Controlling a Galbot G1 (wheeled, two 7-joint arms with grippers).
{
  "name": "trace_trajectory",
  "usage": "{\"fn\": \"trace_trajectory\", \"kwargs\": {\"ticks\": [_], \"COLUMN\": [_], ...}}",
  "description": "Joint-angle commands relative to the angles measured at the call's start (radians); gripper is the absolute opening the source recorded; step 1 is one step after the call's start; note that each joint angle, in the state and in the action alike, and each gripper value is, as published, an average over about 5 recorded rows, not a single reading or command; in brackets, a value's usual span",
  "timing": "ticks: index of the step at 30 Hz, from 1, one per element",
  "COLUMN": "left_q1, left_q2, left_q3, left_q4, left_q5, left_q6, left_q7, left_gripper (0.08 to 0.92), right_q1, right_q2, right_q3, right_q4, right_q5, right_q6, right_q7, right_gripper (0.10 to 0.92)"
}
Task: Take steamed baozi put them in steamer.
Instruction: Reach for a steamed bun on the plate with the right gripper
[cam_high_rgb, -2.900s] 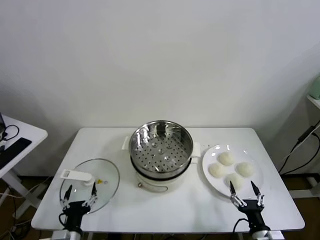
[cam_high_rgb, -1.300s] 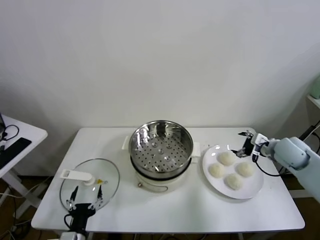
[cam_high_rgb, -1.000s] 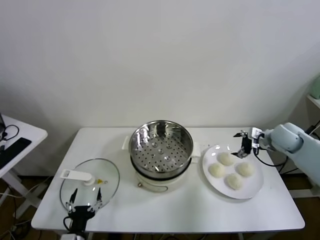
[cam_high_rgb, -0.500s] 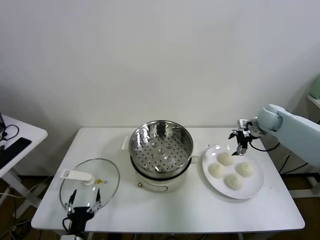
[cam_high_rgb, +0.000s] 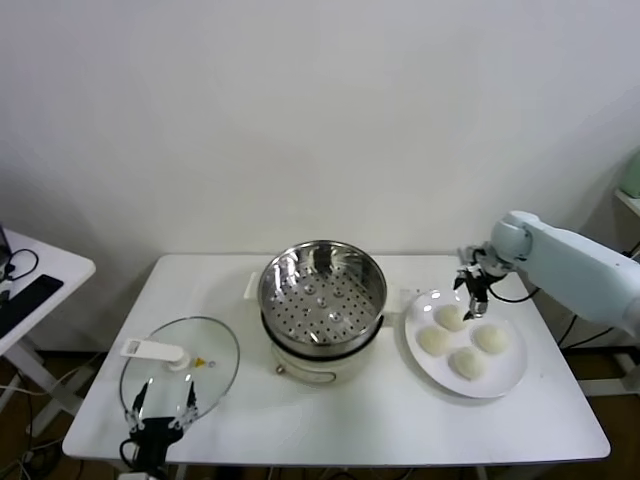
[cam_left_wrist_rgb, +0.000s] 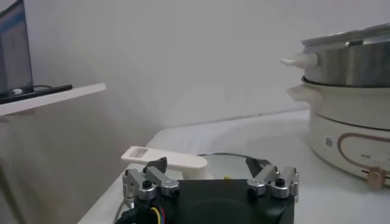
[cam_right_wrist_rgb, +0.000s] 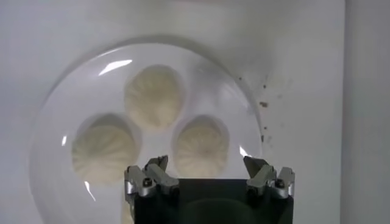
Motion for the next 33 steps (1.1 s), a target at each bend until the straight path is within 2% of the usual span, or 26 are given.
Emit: {"fn": "trace_trajectory", "kwargs": {"ticks": [1,19,33], "left_q1": [0.0,-0.01,-0.011], "left_q2": [0.0,0.001,0.001], "left_q3": [-0.001,-0.009,-0.012], "left_q4": [0.003,0.028,0.04], "left_q5": [0.006,0.016,0.022], "left_q6": [0.0,-0.014,-0.029], "left_q7": [0.0,-0.004,-0.007], "left_gripper": [0.823,0.823,0.823], "right_q1": [-0.053,-0.089,-0.083], "right_q2": [0.043,0.106,0.126], "right_q3": [0.041,0.094,0.118], "right_q4": [-0.091,-0.19,-0.221], "right_q5": [-0.041,-0.075,-0.089], "right_q6": [0.012,0.04,0.064], "right_q7": [-0.016,-0.01,-0.016], "right_gripper": [0.823,0.82,0.671]}}
